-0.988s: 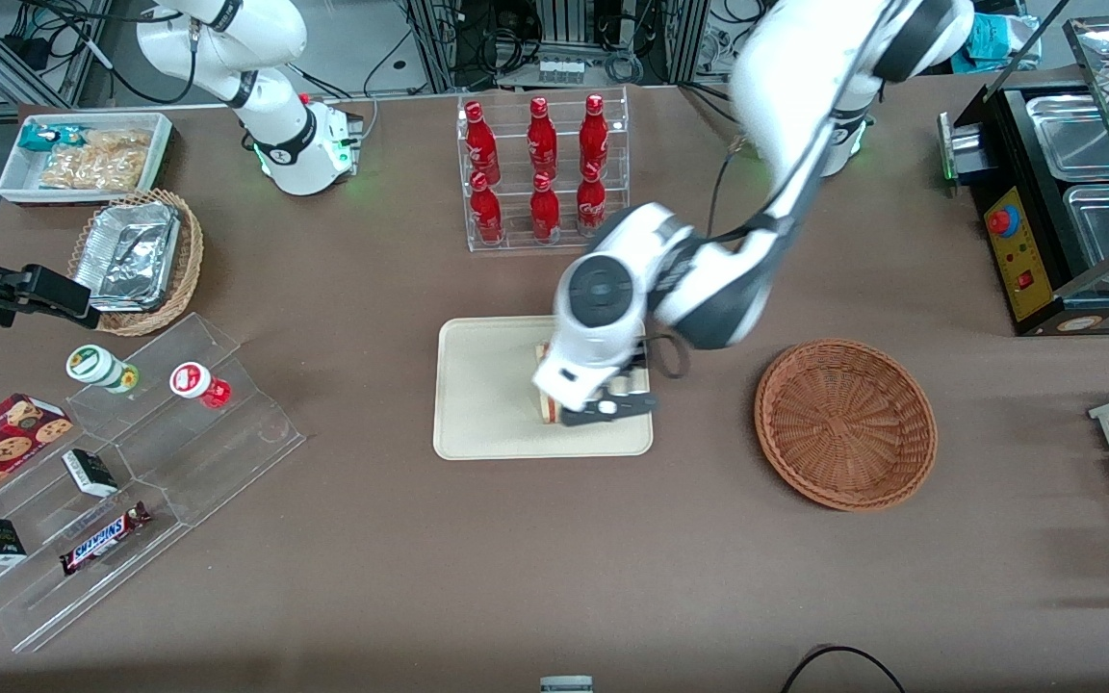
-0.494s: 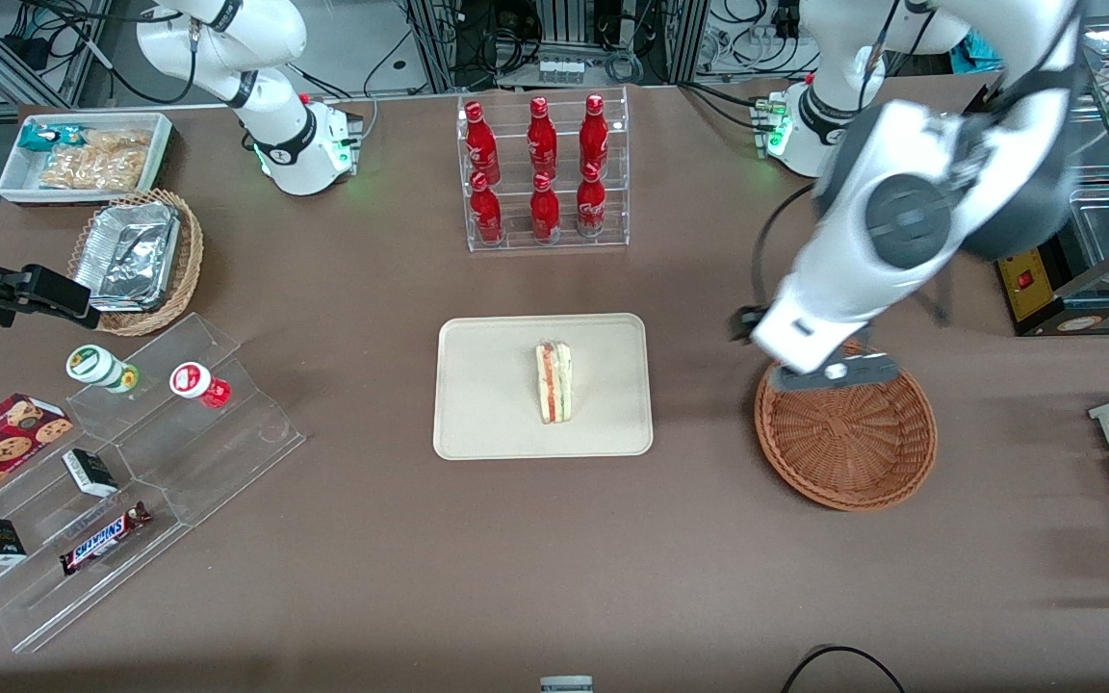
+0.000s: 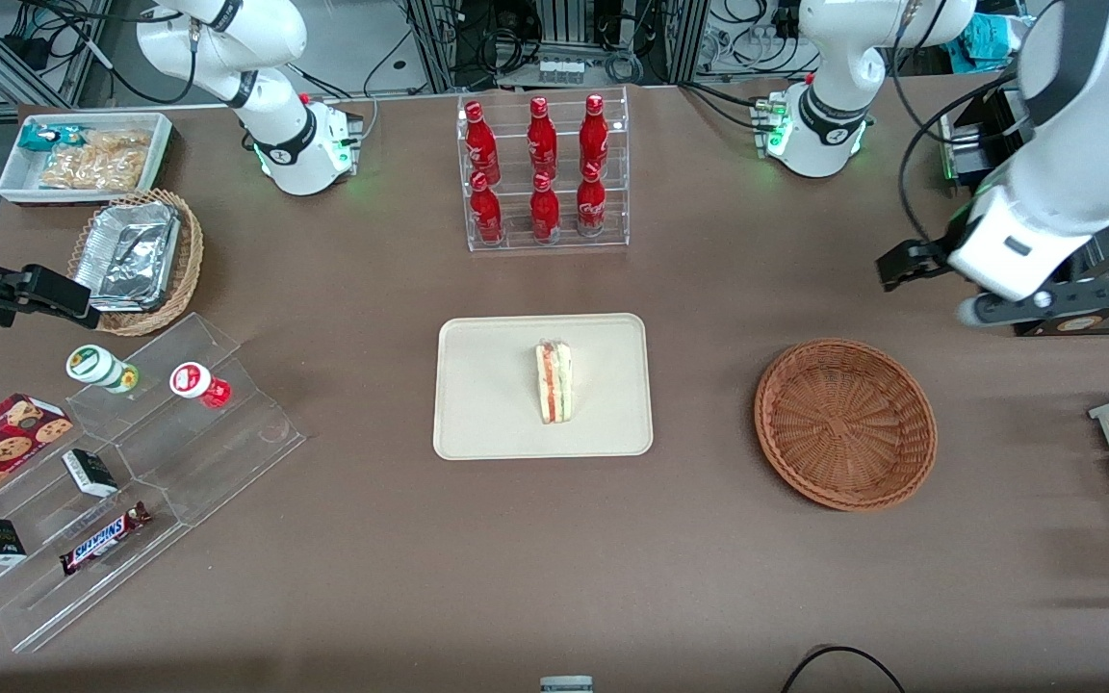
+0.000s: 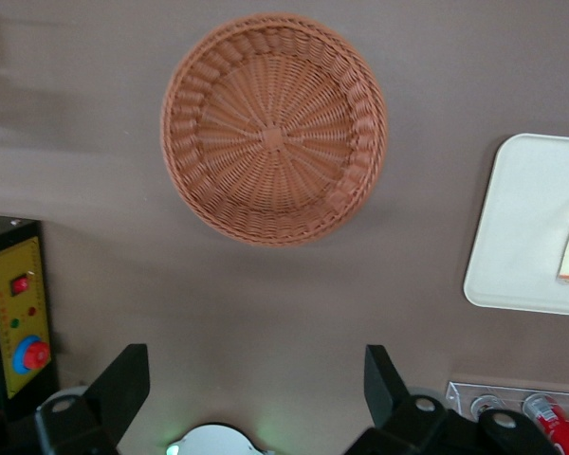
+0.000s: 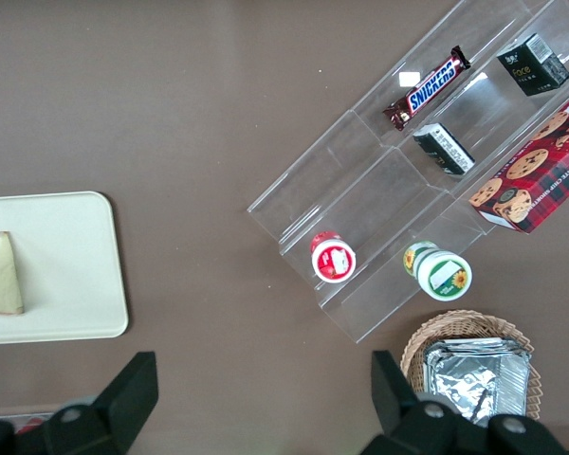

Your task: Place sandwich from basket to tray

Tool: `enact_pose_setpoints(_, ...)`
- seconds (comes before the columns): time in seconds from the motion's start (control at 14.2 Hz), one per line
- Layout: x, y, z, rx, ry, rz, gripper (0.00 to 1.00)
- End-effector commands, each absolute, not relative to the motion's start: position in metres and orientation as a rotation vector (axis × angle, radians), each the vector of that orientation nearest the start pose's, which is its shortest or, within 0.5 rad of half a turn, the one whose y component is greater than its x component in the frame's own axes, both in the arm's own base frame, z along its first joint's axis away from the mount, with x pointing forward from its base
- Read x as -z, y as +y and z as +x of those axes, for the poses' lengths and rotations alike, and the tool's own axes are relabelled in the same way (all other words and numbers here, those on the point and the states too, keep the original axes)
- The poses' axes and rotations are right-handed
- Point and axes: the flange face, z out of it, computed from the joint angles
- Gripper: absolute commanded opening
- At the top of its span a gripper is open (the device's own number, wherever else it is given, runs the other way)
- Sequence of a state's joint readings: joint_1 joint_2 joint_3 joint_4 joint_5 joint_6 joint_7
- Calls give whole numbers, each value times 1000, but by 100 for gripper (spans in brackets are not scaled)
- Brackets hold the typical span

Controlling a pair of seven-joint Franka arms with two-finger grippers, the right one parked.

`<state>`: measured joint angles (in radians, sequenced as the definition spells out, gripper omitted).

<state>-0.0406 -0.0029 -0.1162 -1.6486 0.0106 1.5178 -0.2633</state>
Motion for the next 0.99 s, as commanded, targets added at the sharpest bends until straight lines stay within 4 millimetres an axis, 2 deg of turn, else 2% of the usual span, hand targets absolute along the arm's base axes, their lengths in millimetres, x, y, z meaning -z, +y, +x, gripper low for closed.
enact_pose_setpoints(0.0, -595, -81, 533, -170, -138, -3102, 100)
enact_pose_setpoints(0.14, -608, -80, 536, -126, -153, -3109, 100)
enact_pose_setpoints(0.35, -617, -81, 538, -96, -158, -3114, 100)
enact_pose_setpoints(0.92, -623, -81, 539, -64, -156, -3121, 100)
